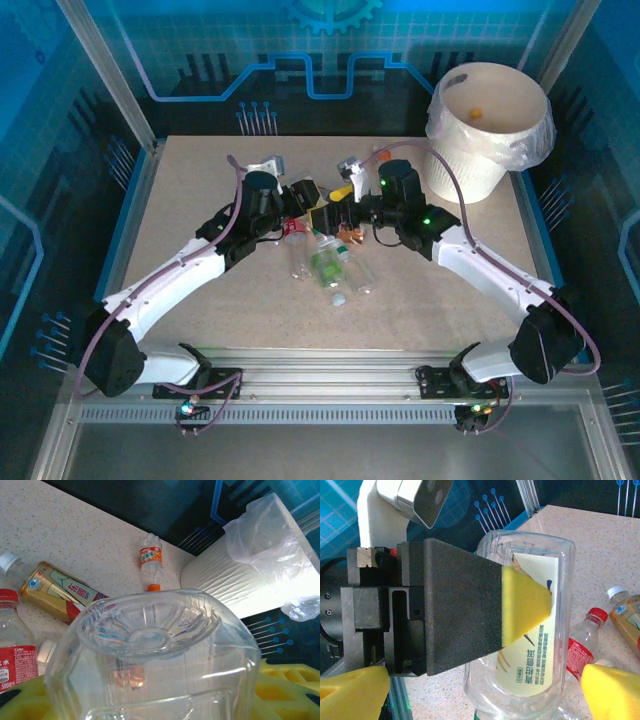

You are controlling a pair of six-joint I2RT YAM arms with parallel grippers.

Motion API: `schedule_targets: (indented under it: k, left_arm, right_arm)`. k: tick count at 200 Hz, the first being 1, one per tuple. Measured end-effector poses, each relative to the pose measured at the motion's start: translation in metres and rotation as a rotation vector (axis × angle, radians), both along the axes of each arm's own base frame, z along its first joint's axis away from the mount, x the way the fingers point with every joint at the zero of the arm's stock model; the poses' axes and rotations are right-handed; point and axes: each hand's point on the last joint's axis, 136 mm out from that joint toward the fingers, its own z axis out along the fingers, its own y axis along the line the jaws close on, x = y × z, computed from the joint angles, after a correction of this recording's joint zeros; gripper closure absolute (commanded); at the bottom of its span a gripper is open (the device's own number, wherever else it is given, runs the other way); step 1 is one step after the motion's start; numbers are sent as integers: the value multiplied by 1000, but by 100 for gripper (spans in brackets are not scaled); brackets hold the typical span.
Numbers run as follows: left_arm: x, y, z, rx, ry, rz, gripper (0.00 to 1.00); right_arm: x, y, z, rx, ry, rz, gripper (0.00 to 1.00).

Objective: Put the plastic bottles in the bin

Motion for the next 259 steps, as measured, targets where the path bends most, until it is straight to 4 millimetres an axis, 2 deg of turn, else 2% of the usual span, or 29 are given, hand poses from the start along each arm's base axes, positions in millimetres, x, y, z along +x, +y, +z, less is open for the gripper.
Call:
schedule_targets:
  k: [31,63,111,148,157,192,213,225,259]
  left_arm:
    - [-3,-5,-1,1,4,-30,55]
    - [-7,-18,9,-38,-24,-78,56]
    - [-9,-25,17,-80,-37,-108,55]
    - [-9,-28,22,-98,-48,-123,54]
    - [-9,-29,22,-101,-46,-125,53]
    - [-9,-29,24,-118,-47,-121,51]
    - [-8,-29,26,-124,-50,-119,45]
    - [-8,-29,27,-127,-55,-115,37]
    - [-8,-28,26,-145,-39,-124,17]
  right_arm:
    - [-1,-7,-6,25,1,37,1]
    - [-3,-18,-30,-3,54,49,1]
    - [0,-14,-29,11,42,62,2]
    - [5,4,-39,16,44,69,11]
    - [6,7,-39,19,43,67,17]
    - [10,12,-28,59,6,57,29]
    - [9,12,-25,68,-5,45,37]
    - [9,11,-23,70,-8,38,42]
    - [11,7,-23,53,-10,3,45]
